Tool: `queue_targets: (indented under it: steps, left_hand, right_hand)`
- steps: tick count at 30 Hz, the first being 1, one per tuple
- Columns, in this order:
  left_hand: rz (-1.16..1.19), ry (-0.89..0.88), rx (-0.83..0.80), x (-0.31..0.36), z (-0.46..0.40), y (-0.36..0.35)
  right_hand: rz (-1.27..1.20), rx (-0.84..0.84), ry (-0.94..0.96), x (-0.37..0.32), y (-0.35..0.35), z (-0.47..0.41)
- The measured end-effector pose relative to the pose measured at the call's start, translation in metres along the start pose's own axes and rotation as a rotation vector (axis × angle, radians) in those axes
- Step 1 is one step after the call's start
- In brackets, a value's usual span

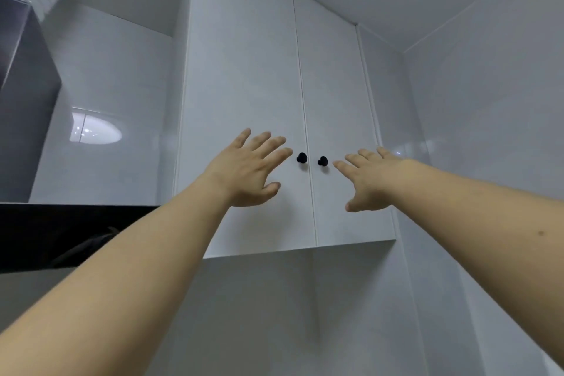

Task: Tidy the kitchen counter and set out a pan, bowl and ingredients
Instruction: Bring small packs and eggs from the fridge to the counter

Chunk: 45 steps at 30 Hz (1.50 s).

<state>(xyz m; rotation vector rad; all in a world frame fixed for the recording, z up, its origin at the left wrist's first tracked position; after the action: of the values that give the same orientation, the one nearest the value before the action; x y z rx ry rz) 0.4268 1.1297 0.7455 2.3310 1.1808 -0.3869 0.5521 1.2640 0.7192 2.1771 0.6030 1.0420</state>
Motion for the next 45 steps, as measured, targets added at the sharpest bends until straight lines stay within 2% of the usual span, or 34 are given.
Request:
queue_targets:
  steps: [5,10,16,23,27,35,40,45]
  left_hand:
    - [0.179,0.060,-0.046,0.006,0.027,0.000]
    - [0.526,0.194,-0.231,0.026,0.061,-0.004]
    - [0.748,0.289,-0.398,0.062,0.090,0.000]
    - [0.931,0.299,-0.544,0.146,0.112,0.018]
    - [1.003,0.335,-0.592,0.187,0.129,0.021]
    - [1.174,0.356,-0.831,0.305,0.216,0.006]
    - [1.396,0.321,-0.934,0.387,0.262,0.005]
    - [1.739,0.513,-1.047,0.412,0.286,-0.009]
  right_hand:
    - [0.032,-0.094,-0.020,-0.005,-0.006,0.043]
    - [0.110,-0.183,-0.026,0.012,-0.015,0.092]
    - [0.236,-0.245,0.005,0.034,-0.020,0.144]
    - [0.367,-0.256,0.139,0.035,-0.034,0.189]
    - [0.448,-0.206,0.236,0.024,-0.041,0.206]
    - [0.539,-0.101,0.435,-0.018,-0.078,0.226]
    - [0.557,-0.169,0.462,-0.025,-0.115,0.240]
    - [0.576,-0.165,0.490,-0.030,-0.133,0.254]
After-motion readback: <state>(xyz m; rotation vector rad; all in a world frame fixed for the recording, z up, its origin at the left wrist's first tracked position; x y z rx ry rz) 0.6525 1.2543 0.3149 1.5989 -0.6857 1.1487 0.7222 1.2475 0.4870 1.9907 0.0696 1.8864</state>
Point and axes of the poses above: each hand's wrist, its own z-axis away from the middle knuckle, its own y-axis out of the back of the hand, x = y × z, the point moved 8 cm from there along -z, towards the middle knuckle, and after that the axes turned 13 degrees about y, right-handed, at the moved point
